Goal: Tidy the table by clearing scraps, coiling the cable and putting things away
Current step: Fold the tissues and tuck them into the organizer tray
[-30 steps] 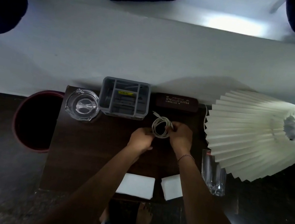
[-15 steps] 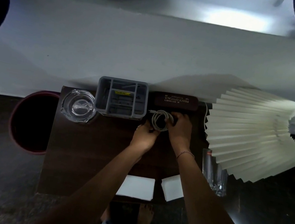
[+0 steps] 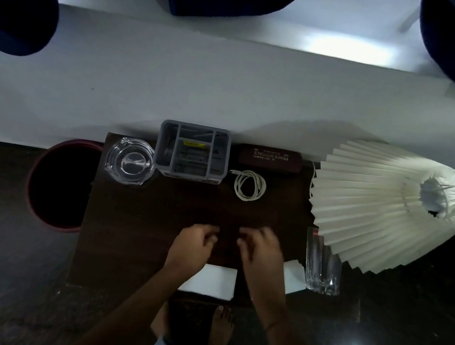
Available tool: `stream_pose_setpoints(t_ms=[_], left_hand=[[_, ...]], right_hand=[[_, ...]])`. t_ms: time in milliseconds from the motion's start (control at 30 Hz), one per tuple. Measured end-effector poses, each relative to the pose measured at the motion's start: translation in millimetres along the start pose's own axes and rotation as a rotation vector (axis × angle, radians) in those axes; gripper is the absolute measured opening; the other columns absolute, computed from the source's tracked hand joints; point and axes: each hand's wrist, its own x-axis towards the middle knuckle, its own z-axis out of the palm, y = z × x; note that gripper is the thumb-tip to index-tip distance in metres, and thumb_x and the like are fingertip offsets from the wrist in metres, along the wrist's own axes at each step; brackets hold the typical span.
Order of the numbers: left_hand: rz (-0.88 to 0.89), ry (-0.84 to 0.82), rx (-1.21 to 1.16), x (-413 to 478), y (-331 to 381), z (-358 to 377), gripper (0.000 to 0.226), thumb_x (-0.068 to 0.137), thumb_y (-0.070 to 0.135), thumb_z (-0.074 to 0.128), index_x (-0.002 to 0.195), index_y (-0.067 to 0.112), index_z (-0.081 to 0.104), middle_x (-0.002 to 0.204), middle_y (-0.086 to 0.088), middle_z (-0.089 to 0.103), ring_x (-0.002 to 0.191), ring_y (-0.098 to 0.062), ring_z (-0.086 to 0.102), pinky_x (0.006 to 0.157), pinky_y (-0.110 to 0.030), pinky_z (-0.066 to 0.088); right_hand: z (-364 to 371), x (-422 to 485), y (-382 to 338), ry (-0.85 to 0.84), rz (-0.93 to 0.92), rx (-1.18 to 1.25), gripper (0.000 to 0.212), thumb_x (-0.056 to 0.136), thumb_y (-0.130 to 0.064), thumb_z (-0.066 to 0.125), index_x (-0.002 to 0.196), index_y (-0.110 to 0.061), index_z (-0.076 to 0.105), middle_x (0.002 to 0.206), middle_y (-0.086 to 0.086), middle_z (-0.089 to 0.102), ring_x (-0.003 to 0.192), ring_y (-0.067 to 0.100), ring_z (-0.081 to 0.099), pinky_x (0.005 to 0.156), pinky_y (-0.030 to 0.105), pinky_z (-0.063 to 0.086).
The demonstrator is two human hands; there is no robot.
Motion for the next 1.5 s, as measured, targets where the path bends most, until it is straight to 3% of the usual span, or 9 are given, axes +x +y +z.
stream_pose_setpoints(t_ms=[133, 367, 500, 600, 767, 1033, 1233, 1400, 1500], left_hand=[[-0.026, 0.029, 0.04, -20, -22, 6, 0.03, 0.092, 0.016, 0.049, 0.119, 0.016, 0.061, 0.118, -0.006, 0.065, 0.104, -0.017, 0.061, 0.084, -0.024, 0.046], [-0.017, 0.091, -0.025, -32, -31, 11, 0.028, 0.092, 0.015, 0.049, 0.117, 0.019, 0.061, 0.119, -0.002, 0.062, 0.096, -0.002, 0.053, 0.08, -0.016, 0.038], [0.022, 0.241, -0.007, -43, -19, 5, 0.032, 0.092, 0.017, 0.049, 0.123, 0.02, 0.054, 0.124, -0.003, 0.054, 0.11, -0.008, 0.047, 0.082, -0.017, 0.035], [0.109, 0.351, -0.065, -53, -1, -3, 0.044, 0.091, 0.023, 0.05, 0.134, 0.02, 0.041, 0.136, 0.002, 0.041, 0.12, -0.005, 0.035, 0.092, -0.021, 0.037], [0.264, 0.335, -0.14, -51, 30, -22, 0.051, 0.096, 0.037, 0.034, 0.145, 0.029, 0.02, 0.148, 0.022, 0.007, 0.14, 0.002, 0.0, 0.112, -0.02, 0.01], [0.33, 0.201, -0.354, -19, 90, -52, 0.053, 0.098, 0.024, 0.037, 0.146, 0.018, 0.017, 0.15, -0.001, 0.034, 0.129, -0.004, 0.036, 0.098, -0.015, 0.028], [0.27, 0.11, -0.331, 5, 95, -61, 0.059, 0.098, 0.024, 0.036, 0.149, 0.018, 0.007, 0.155, -0.006, 0.024, 0.141, -0.019, 0.027, 0.115, -0.034, 0.024], [0.21, 0.108, -0.285, 17, 90, -68, 0.057, 0.098, 0.023, 0.035, 0.149, 0.021, 0.011, 0.152, -0.012, 0.031, 0.137, -0.026, 0.035, 0.112, -0.043, 0.03], [0.184, 0.116, -0.269, 20, 90, -73, 0.052, 0.098, 0.023, 0.036, 0.147, 0.02, 0.019, 0.146, -0.012, 0.04, 0.13, -0.026, 0.043, 0.105, -0.031, 0.034]], right_hand=[[26, -33, 2, -0.401, -0.032, -0.215, 0.051, 0.086, -0.032, 0.058, 0.132, -0.019, 0.04, 0.141, 0.004, 0.033, 0.131, 0.02, 0.029, 0.107, 0.029, 0.032], [46, -27, 7, -0.383, 0.033, -0.324, 0.036, 0.077, -0.031, 0.068, 0.106, -0.013, 0.056, 0.128, 0.007, 0.044, 0.119, 0.024, 0.039, 0.097, 0.032, 0.042], [31, -16, -12, -0.357, 0.216, 0.079, 0.015, 0.078, -0.022, 0.069, 0.085, -0.015, 0.058, 0.098, 0.004, 0.061, 0.09, 0.017, 0.056, 0.078, 0.029, 0.052], [5, -4, -42, -0.249, 0.298, 0.436, 0.014, 0.077, -0.018, 0.07, 0.08, -0.019, 0.056, 0.08, -0.007, 0.059, 0.073, 0.006, 0.056, 0.057, 0.013, 0.046], [-29, 24, -83, -0.116, 0.384, 0.868, 0.013, 0.084, -0.013, 0.061, 0.097, -0.014, 0.063, 0.092, 0.002, 0.067, 0.089, 0.016, 0.065, 0.069, 0.023, 0.051], [-59, 64, -117, 0.05, 0.39, 1.004, 0.024, 0.094, -0.02, 0.048, 0.105, -0.003, 0.061, 0.099, 0.013, 0.067, 0.096, 0.026, 0.065, 0.084, 0.037, 0.053], [-57, 91, -120, 0.03, 0.45, 0.99, 0.019, 0.093, -0.026, 0.049, 0.08, -0.017, 0.06, 0.089, 0.008, 0.066, 0.09, 0.026, 0.065, 0.081, 0.039, 0.054], [-46, 103, -124, -0.029, 0.504, 0.917, 0.033, 0.092, -0.036, 0.047, 0.112, -0.011, 0.056, 0.098, 0.007, 0.064, 0.101, 0.029, 0.061, 0.093, 0.048, 0.049], [-45, 106, -127, -0.062, 0.501, 0.92, 0.036, 0.093, -0.035, 0.047, 0.117, -0.009, 0.054, 0.095, 0.006, 0.064, 0.101, 0.03, 0.061, 0.094, 0.049, 0.048]])
